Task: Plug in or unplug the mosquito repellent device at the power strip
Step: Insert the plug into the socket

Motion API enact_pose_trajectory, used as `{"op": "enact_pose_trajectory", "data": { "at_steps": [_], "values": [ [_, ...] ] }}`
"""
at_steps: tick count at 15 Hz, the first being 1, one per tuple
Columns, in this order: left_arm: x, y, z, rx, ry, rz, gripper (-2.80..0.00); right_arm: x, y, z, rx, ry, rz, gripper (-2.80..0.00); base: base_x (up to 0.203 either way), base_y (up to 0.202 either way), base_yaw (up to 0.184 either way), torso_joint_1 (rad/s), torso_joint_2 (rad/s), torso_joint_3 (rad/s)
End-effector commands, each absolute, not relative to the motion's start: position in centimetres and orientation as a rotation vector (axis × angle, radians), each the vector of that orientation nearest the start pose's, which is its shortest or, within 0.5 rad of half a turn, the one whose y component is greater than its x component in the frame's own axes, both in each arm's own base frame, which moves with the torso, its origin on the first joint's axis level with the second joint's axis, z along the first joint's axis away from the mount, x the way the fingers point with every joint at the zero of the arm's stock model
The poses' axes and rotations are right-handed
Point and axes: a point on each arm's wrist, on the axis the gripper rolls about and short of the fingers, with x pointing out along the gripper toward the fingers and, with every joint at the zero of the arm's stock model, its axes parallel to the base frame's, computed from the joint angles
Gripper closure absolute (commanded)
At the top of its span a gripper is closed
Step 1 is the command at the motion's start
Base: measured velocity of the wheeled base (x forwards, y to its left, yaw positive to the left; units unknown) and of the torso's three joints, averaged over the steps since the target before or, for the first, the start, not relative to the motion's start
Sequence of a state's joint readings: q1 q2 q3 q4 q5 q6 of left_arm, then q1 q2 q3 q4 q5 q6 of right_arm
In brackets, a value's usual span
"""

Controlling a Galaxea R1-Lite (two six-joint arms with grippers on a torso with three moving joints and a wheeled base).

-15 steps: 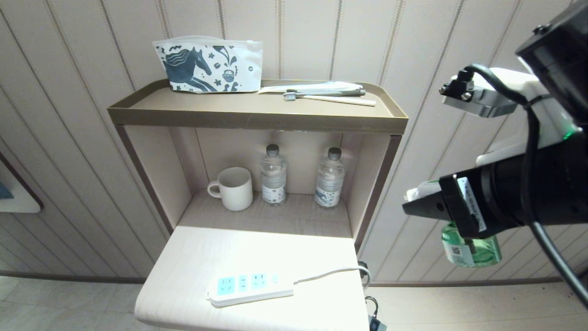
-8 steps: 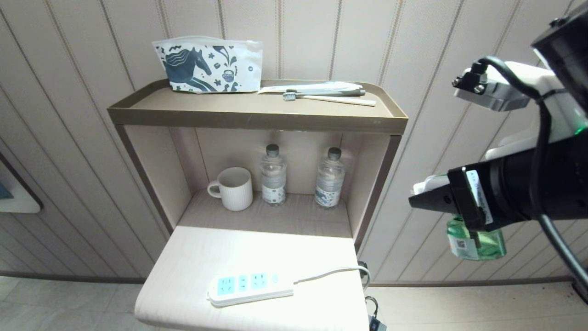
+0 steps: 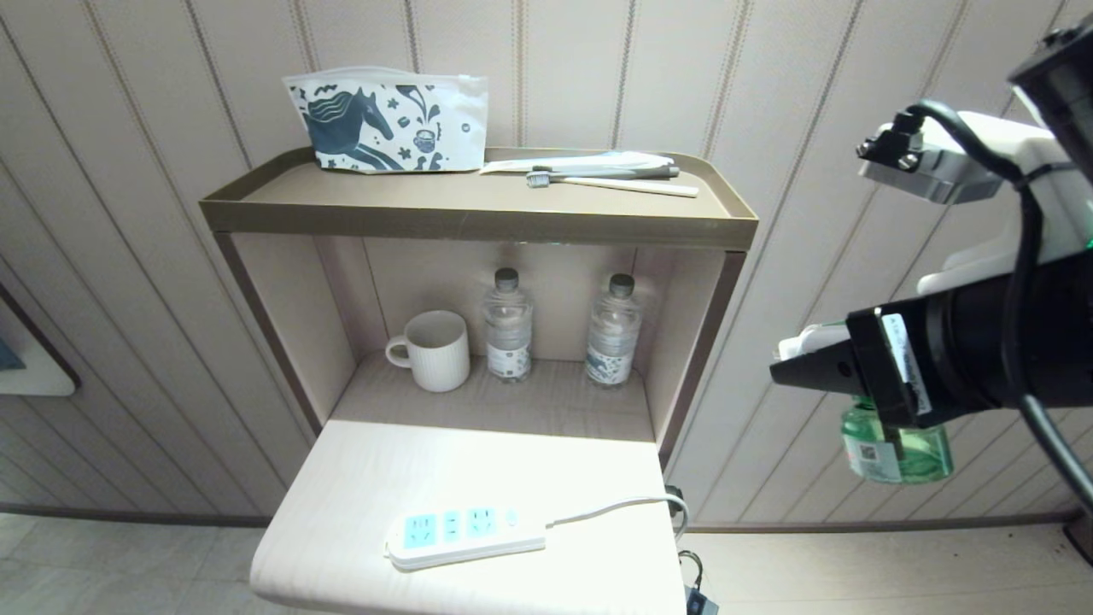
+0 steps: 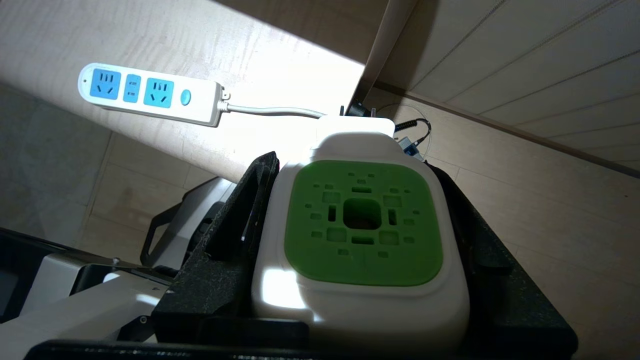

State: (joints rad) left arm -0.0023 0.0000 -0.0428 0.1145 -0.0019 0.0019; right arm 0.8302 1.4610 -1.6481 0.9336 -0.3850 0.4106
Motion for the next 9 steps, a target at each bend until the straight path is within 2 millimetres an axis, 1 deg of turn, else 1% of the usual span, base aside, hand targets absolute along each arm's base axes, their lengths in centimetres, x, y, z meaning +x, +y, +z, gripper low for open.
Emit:
{"op": "enact_pose_trajectory", "data": {
  "at_steps": [1, 3, 7, 9],
  "values": [
    [-2.62, 0.0, 7.55, 0.002, 0.077, -0.005, 0.0, 13.91, 13.99, 33.71, -0.037, 0.685, 0.285, 0.0, 0.0, 0.0, 0.0, 0.0, 0.0, 0.0],
    [-2.62, 0.0, 7.55, 0.002, 0.077, -0.004, 0.0, 13.81, 13.88, 34.0, -0.032, 0.674, 0.289, 0.0, 0.0, 0.0, 0.0, 0.0, 0.0, 0.0],
    [-2.62, 0.0, 7.55, 0.002, 0.077, -0.003, 0.0, 13.8, 13.86, 33.62, -0.041, 0.686, 0.283, 0.0, 0.0, 0.0, 0.0, 0.0, 0.0, 0.0],
    [-2.62, 0.0, 7.55, 0.002, 0.077, -0.004, 0.0, 13.71, 13.77, 33.81, -0.036, 0.679, 0.285, 0.0, 0.0, 0.0, 0.0, 0.0, 0.0, 0.0]
  ]
}}
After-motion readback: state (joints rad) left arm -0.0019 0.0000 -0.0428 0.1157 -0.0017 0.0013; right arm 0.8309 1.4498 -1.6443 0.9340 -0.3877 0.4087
